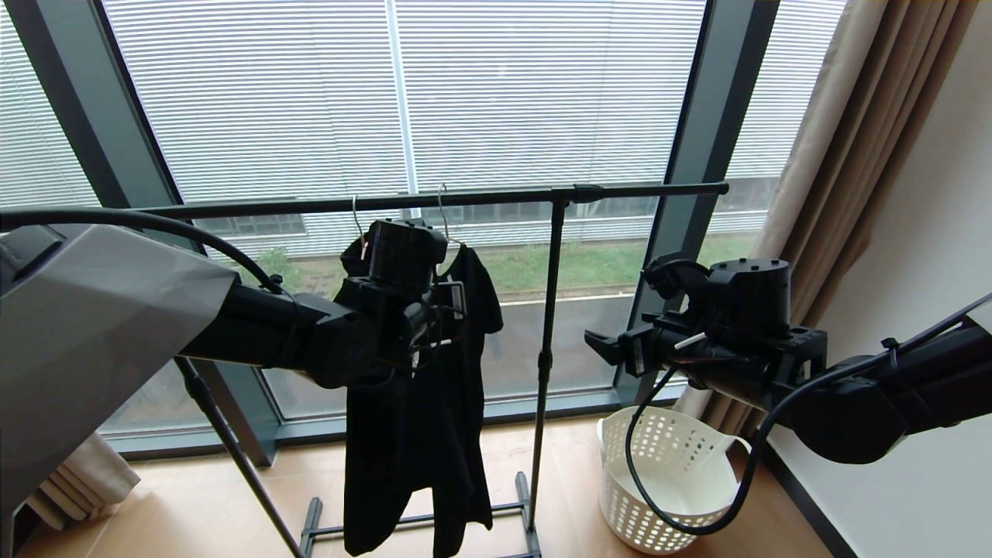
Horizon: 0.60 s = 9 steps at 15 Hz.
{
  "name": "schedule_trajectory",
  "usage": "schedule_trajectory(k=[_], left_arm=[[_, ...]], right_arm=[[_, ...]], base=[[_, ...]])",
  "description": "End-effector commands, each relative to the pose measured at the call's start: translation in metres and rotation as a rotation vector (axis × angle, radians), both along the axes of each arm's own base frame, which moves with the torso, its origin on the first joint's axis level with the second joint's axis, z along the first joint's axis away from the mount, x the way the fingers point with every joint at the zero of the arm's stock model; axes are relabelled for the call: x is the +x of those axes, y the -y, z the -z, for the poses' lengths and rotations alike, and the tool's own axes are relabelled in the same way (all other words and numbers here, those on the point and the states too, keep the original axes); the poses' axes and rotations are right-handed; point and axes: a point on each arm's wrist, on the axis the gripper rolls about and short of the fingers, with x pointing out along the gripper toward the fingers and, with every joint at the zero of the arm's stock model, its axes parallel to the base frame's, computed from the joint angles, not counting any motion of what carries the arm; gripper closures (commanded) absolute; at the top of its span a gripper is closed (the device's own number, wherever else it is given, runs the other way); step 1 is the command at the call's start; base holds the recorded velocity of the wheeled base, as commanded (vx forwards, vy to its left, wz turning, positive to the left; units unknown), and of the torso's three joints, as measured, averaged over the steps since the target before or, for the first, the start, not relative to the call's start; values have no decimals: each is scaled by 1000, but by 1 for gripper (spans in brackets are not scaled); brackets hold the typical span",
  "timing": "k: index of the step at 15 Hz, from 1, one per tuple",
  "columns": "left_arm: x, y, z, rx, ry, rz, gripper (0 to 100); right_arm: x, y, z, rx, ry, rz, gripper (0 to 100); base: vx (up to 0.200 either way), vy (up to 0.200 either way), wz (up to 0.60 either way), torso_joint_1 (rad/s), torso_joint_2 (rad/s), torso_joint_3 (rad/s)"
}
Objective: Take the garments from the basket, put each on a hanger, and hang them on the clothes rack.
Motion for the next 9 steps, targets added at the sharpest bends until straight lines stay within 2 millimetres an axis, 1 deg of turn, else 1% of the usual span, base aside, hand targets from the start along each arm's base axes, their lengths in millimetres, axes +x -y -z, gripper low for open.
schedule_trajectory(k=[1, 4, 5, 9], left_arm=[[0, 0, -1, -2, 2, 0, 100], [0, 0, 0, 1, 2, -1, 100], [0, 0, 0, 3, 0, -1, 0], [-1, 0, -1, 3, 2, 1, 0]], right_arm=[[0, 0, 0, -1, -1, 0, 0], [0, 0, 0, -1, -1, 0, 0], [0, 0, 0, -1, -1, 0, 0], [0, 0, 0, -1, -1, 0, 0]], base=[[0, 0, 0, 0, 0, 0], [0, 0, 0, 0, 0, 0], [0, 0, 0, 0, 0, 0], [0, 0, 0, 0, 0, 0]])
